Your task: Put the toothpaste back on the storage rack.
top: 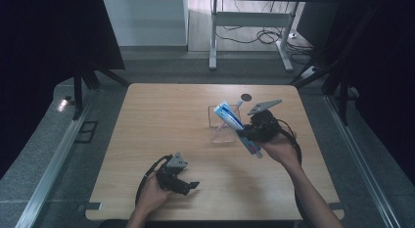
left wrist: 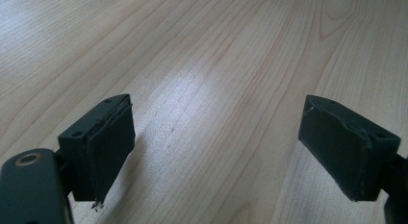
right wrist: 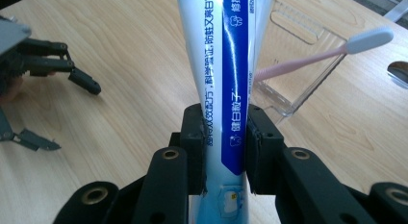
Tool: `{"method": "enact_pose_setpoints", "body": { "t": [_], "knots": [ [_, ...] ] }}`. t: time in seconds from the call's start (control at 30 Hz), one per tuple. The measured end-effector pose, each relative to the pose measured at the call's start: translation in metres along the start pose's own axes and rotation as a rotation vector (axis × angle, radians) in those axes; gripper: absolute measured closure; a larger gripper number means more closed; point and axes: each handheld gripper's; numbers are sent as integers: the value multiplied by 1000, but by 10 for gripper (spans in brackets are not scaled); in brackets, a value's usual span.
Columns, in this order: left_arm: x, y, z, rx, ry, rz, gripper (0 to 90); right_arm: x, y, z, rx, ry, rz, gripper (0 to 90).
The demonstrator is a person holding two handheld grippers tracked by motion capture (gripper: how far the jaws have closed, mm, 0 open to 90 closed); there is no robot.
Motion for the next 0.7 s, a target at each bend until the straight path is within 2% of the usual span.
{"method": "enact_pose_setpoints", "body": {
  "t": [0.7],
  "knots": [
    [2, 0, 0, -3, 14, -5, 128, -13, 24, -14, -10, -10, -95, 732]
  ]
}}
Point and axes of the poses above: each handheld gripper's, and its own axes: x roughly backward along the jaws, y roughly out of its top, z roughly to its left, and after that the axes turned 11 degrees about y, right-handed
